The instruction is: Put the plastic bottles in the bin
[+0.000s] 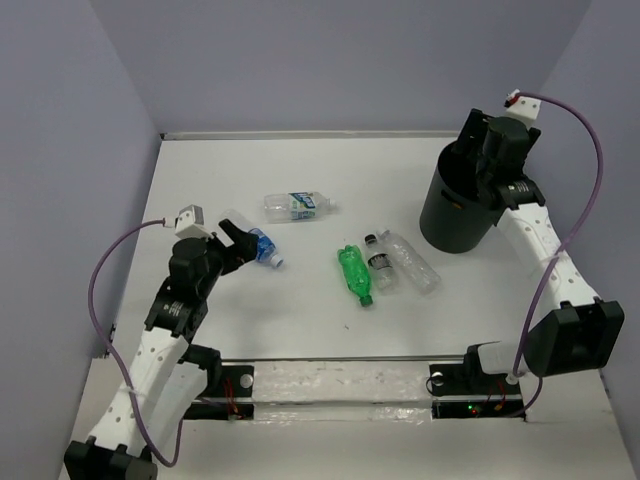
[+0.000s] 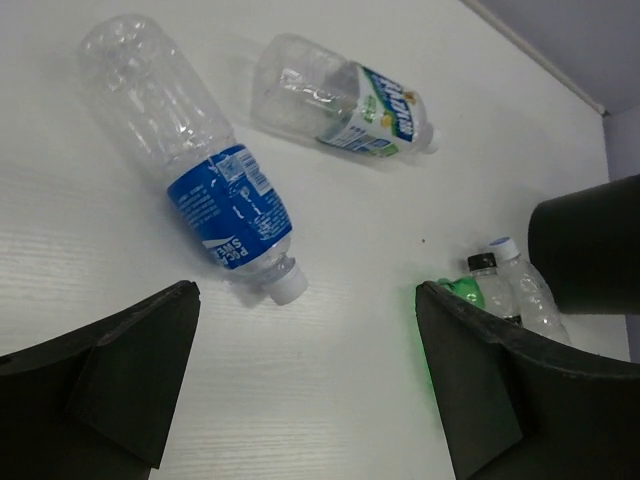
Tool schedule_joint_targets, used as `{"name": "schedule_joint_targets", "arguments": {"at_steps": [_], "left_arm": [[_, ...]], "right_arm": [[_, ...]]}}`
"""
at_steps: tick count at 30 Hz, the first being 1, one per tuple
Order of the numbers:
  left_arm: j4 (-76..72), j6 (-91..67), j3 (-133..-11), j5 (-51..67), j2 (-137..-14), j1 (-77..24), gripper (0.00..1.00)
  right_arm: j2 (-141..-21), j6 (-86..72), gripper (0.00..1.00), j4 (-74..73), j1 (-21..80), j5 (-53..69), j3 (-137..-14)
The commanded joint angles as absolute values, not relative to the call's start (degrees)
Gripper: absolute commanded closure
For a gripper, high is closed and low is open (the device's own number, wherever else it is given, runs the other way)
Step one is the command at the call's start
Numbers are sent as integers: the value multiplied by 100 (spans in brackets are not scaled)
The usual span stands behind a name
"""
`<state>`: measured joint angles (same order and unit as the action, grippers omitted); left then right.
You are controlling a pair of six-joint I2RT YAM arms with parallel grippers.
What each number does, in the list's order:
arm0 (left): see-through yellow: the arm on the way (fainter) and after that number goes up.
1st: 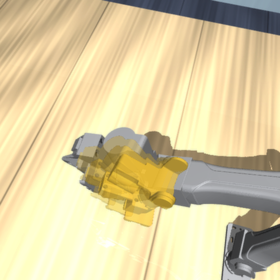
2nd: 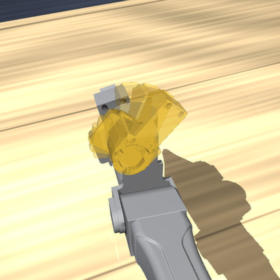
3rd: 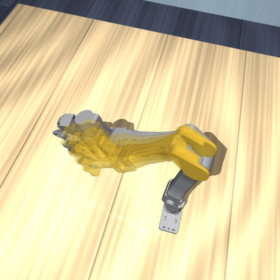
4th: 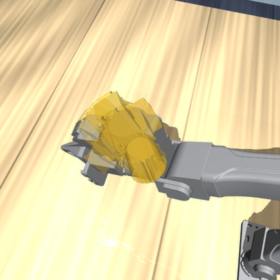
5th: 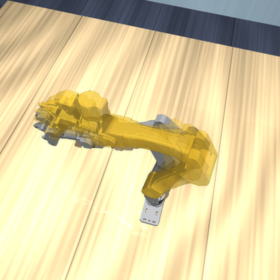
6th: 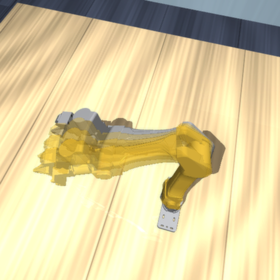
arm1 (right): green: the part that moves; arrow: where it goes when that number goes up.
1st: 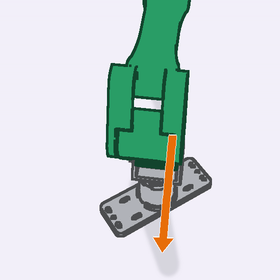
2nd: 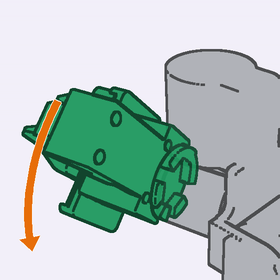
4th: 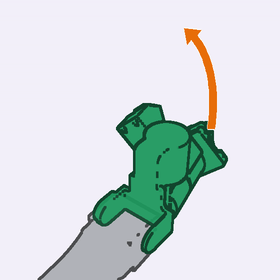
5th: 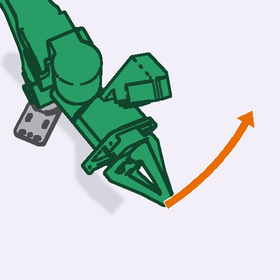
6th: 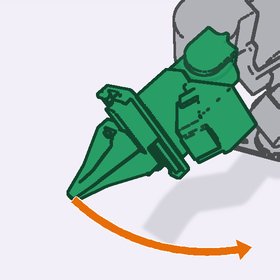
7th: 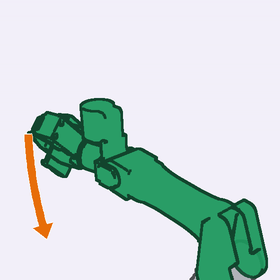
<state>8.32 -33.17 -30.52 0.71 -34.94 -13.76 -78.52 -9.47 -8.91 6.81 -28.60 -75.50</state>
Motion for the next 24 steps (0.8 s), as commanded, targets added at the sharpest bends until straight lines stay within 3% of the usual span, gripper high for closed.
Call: {"name": "schedule_joint_targets", "arguments": {"at_steps": [1, 8, 13, 20, 24], "left_arm": [[1, -4069, -2707, -728, -4094, -1467, 1], [-527, -4342, -2997, -2169, -5544, -2187, 1], [-852, -4228, -3313, -2935, -6652, -2241, 1], [-1633, -3939, -3603, -2866, -8013, -2241, 2], [-1512, -3946, -3840, -2918, -8446, -2241, 7]], "right_arm": [[-7226, -1397, 4, -685, 686, -2357, -7383], [-6408, -1389, 4, -765, 1264, -1478, -7102], [-6459, -1055, 6, -835, 2623, -861, -6970], [-6916, -975, 4, -695, 4233, -756, -6601], [-7232, -1045, 3, -545, 4649, -555, -6451]]}}
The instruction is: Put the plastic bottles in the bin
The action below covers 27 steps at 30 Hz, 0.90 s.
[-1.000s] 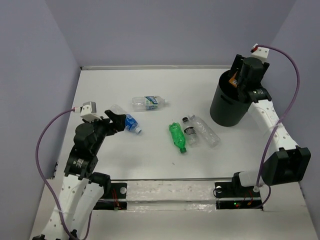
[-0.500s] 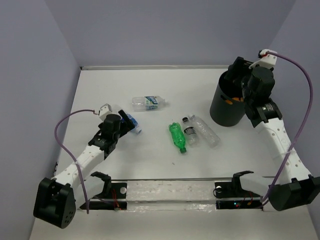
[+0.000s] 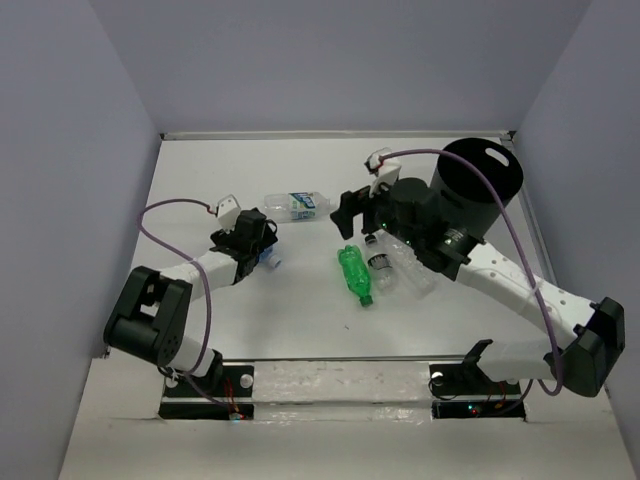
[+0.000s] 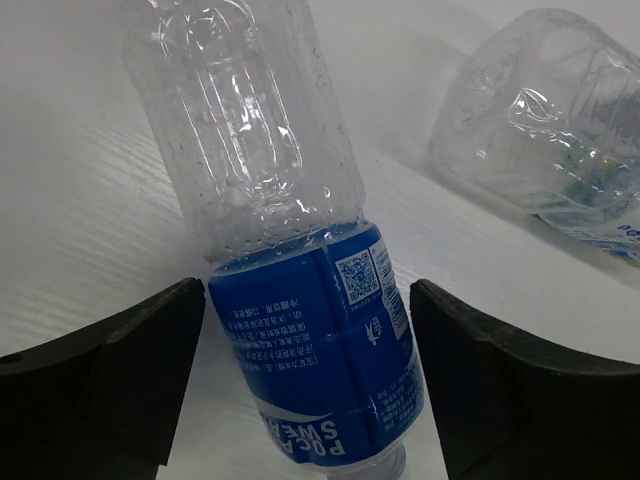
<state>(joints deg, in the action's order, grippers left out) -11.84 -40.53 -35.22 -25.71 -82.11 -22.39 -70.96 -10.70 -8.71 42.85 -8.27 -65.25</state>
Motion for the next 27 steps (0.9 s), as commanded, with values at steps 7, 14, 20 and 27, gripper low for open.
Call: {"name": "schedule_joint_targets", "arguments": {"at_steps": [7, 14, 20, 27], "left_arm": [[-1249, -4113, -3244, -2786, -7622, -2233, 44], [-335, -3975, -2760, -2190, -5314, -2355, 48], [-96, -3516, -2716, -960, -3693, -2627, 47], [-729, -3217, -2698, 78, -3419, -3207, 46]], "right_arm": [[-7383, -1380, 3, -141, 4702, 290, -6205], [-8076, -2188, 3, -114, 4702, 519, -6766], [-8542, -2935, 0, 482, 4702, 851, -7206], [-8955, -3410, 0, 1099, 4702, 1546, -7514]]}}
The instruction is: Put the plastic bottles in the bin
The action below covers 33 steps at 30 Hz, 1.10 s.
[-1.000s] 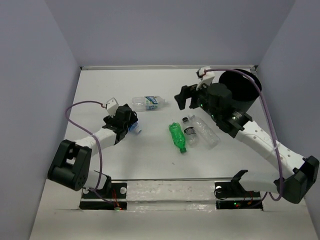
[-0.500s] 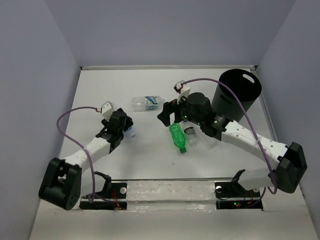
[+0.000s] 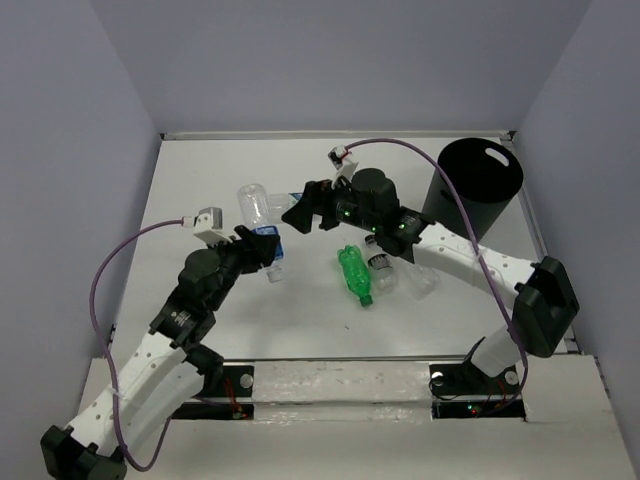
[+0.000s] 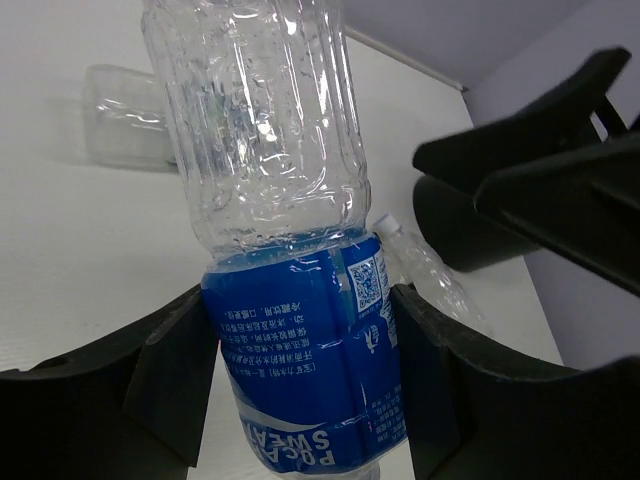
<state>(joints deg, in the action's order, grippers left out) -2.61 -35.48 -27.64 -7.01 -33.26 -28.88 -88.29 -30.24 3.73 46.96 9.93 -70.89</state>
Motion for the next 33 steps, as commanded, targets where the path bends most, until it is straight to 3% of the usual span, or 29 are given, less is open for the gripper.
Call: {"name": "schedule_joint_targets", "arguments": {"at_steps": [1, 11, 14, 16, 17, 18, 21, 30, 33], "left_arm": [[-808, -3121, -2707, 210, -3436, -3304, 46], [-1397, -2769, -2725, 387, -3533, -4139, 46], [-1406, -2663, -2777, 115, -3516, -4359, 43], [-1406, -2619, -2812, 62, -3516, -4403, 36], [-1415, -2610, -2821, 62, -3559, -4403, 30], [-1415, -2602, -2839, 62, -3577, -4403, 16], [-1406, -2628, -2813, 62, -3630, -4412, 4], [-1573, -2707, -2803, -368, -3866, -4412, 1], [-1661, -2655, -2996, -825, -4156, -4412, 1]], "right_arm": [[-9043, -3445, 0, 1099, 4702, 1643, -7549], [-9342, -3744, 0, 1239, 4702, 2100, -7479], [-9378, -3823, 7, 1309, 4702, 2110, -7445], [-9221, -3832, 28, 1423, 4702, 1813, -7348], [-9124, -3841, 44, 1450, 4702, 1584, -7295], [-8984, -3823, 56, 1494, 4702, 1338, -7208], [-8404, -3595, 72, 1609, 4588, 651, -7005], [-7445, -3034, 73, 730, 2289, 80, -7531], [-7190, -1928, 73, 475, 2092, -1691, -7795]]}}
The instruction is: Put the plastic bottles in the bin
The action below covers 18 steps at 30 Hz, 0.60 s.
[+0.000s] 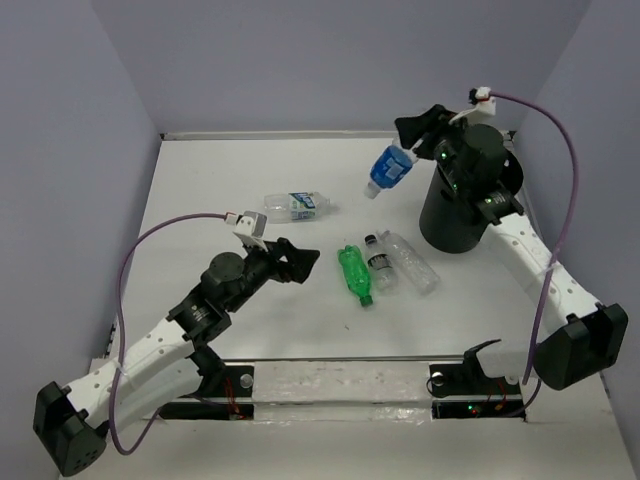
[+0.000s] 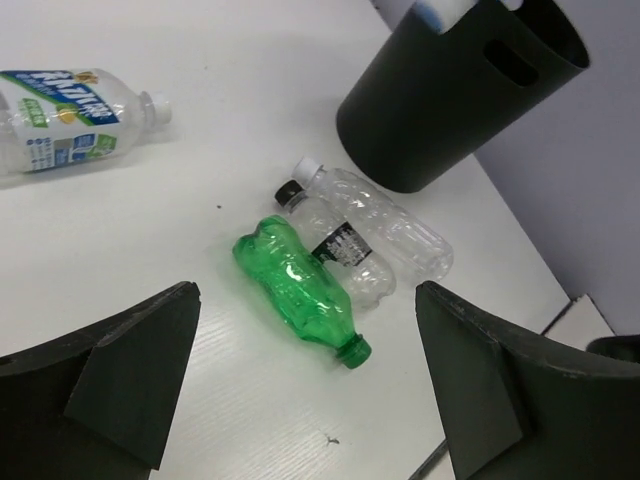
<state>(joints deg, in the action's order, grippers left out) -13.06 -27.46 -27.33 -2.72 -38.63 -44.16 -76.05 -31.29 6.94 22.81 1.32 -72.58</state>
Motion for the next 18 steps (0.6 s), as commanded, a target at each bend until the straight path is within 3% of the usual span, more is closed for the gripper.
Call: {"name": "schedule_joint_targets", "arguments": {"at_steps": [1, 5, 12, 17, 18], "left_arm": [[-1626, -2654, -3215, -1113, -4444, -4412, 1], [-1573, -2330, -4041, -1634, -5813, -4412, 1], [-1188, -1478, -6429, -1880, -8248, -4386, 1], [-1116, -757, -7189, -1322, -9157, -3956, 1], [-1177, -573, -7311, -996, -9332, -3746, 1]], "right_arm": [[-7172, -1264, 73, 466, 2022, -2166, -7987], [-7479, -214, 71, 440, 1758, -3461, -8401], [-7972, 325, 69, 457, 1117, -4034, -8482], [-7708, -87, 68, 448, 870, -3710, -7902], [-7725, -175, 58, 448, 870, -3665, -7780]]}}
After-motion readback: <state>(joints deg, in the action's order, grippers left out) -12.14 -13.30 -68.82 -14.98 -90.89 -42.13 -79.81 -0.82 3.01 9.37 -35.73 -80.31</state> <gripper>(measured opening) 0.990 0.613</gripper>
